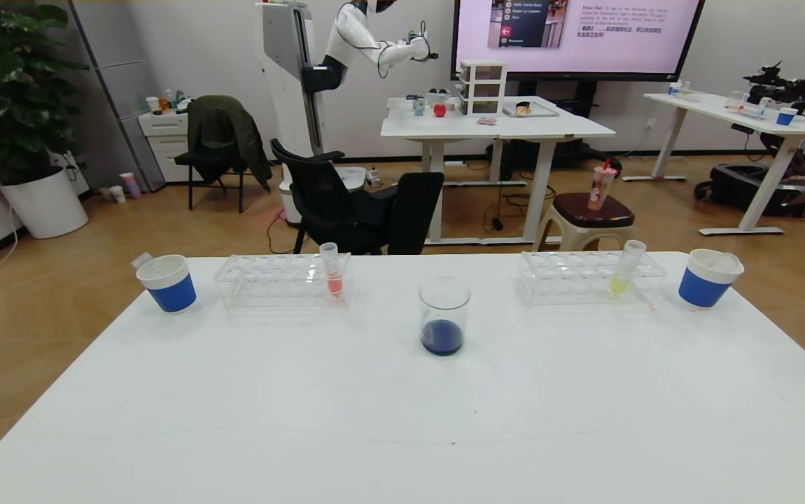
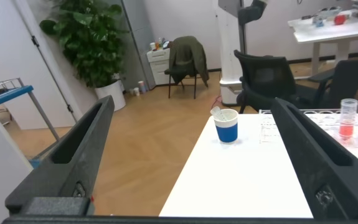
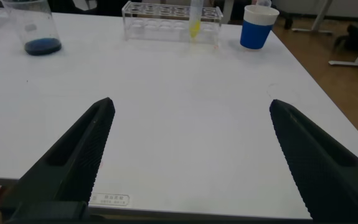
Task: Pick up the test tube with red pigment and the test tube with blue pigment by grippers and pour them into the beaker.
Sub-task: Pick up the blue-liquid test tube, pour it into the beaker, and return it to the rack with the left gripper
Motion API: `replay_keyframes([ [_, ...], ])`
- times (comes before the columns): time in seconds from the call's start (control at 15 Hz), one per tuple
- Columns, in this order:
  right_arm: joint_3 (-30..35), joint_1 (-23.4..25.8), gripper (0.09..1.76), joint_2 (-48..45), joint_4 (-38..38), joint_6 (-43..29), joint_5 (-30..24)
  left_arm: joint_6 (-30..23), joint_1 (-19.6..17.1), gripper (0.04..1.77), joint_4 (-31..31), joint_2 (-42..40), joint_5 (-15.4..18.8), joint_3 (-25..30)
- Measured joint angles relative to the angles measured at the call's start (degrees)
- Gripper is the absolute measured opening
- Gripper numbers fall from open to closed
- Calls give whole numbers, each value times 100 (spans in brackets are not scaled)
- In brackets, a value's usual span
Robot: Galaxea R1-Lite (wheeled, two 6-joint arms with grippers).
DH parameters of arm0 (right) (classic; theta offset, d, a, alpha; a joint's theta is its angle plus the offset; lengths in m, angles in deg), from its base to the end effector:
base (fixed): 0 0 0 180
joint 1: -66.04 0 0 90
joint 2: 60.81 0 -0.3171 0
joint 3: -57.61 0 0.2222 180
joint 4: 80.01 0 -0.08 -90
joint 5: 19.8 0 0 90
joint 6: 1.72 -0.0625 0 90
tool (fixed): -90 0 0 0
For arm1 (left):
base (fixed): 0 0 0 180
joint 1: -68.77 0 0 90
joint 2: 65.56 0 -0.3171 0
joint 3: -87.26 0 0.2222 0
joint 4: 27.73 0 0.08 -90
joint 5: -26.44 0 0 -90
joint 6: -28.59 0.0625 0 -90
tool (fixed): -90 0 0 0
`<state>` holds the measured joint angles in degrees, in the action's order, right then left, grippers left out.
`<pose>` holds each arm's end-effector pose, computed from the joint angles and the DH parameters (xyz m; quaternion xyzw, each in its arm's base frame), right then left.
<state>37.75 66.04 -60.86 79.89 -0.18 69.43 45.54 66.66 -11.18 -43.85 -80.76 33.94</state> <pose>0.0343 0.0008 0.0749 -0.0134 0.0016 0.0067 0.9999 0.0288 0.0196 0.2701 0.1270 -0.1040 0.1836 0.9692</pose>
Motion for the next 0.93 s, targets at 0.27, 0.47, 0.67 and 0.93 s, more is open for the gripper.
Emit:
replay_keyframes([
  [0.27, 0, 0, 174, 0, 0, 2, 0, -427, 184, 175, 341, -1458, 756, 518],
  [0.47, 0, 0, 174, 0, 0, 2, 2, -750, 213, 175, -85, -1990, 1112, 1404],
  [0.67, 0, 0, 174, 0, 0, 0, 0, -863, 216, 175, -419, -2149, 1173, 2712],
  [0.93, 0, 0, 174, 0, 0, 2, 0, -1248, 213, 175, 539, -2181, 1819, 3259],
])
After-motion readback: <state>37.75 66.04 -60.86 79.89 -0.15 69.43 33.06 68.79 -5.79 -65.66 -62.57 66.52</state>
